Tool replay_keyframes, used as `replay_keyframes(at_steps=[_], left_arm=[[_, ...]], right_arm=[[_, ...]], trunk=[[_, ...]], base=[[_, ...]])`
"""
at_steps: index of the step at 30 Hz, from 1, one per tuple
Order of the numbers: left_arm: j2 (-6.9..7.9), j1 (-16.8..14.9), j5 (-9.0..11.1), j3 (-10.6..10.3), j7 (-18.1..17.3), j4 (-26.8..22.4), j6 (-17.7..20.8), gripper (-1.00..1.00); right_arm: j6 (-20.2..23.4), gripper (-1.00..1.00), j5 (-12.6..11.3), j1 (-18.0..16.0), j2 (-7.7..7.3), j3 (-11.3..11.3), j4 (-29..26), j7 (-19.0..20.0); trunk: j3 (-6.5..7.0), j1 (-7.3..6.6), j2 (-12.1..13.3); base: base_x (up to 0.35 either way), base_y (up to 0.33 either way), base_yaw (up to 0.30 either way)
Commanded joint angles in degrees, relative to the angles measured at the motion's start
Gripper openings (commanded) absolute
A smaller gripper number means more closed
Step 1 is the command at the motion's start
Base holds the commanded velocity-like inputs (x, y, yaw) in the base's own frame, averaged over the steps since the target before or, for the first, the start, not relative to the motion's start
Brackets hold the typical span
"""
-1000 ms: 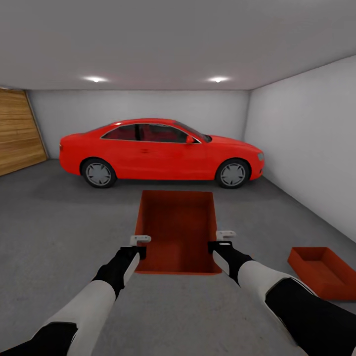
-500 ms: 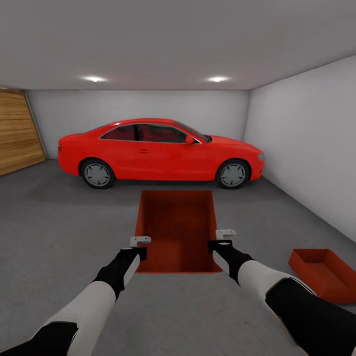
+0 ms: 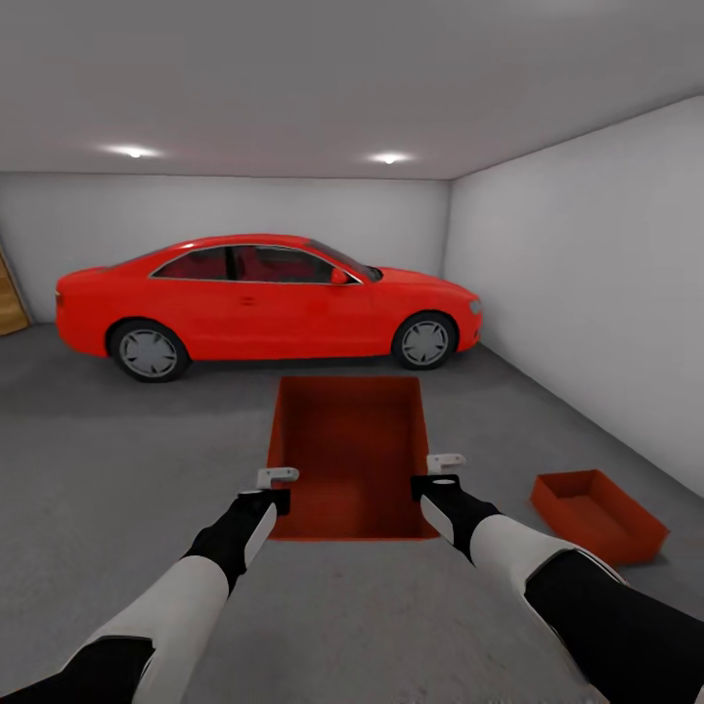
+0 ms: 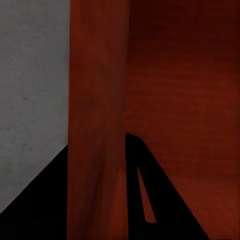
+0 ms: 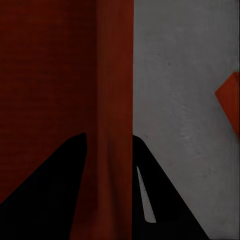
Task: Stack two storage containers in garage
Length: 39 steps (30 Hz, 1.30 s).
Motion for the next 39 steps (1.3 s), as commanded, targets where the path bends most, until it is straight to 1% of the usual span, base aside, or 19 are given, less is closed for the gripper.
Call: replay_keyframes(at_steps=[1, 10, 26, 35, 39], left_arm=[[-0.02, -0.02, -0.15, 0.07, 0.31, -1.25, 0.3, -1.0], [-0.02, -0.02, -0.15, 0.07, 0.31, -1.25, 0.3, -1.0], [-0.06, -0.02, -0.19, 0.07, 0.31, -1.25, 0.39, -1.0], [-0.08, -0.02, -0.15, 0.07, 0.31, -1.34, 0.67, -1.0], [-0.06, -0.02, 0.01, 0.13, 0.31, -1.26, 0.73, -1.0]], right_arm=[[0.4, -1.0, -1.01, 0.02, -0.02, 2.98, 0.05, -0.29], [0.4, -1.0, -1.01, -0.02, 0.0, 2.99, 0.05, -0.25], [0.4, -1.0, -0.99, -0.01, -0.02, 2.99, 0.05, -0.22], [0.4, -1.0, -1.01, 0.02, -0.02, 2.99, 0.05, -0.22], [0.4, -1.0, -0.99, 0.03, -0.02, 2.99, 0.06, -0.22]], trunk=[[-0.03, 0.02, -0.05], [-0.03, 0.02, -0.05], [-0.03, 0.02, -0.05], [-0.03, 0.02, -0.05], [-0.03, 0.02, -0.05]], base=[[0.0, 0.0, -0.28], [0.0, 0.0, -0.253], [0.0, 0.0, -0.197], [0.002, 0.0, -0.037], [0.14, 0.027, -0.001]])
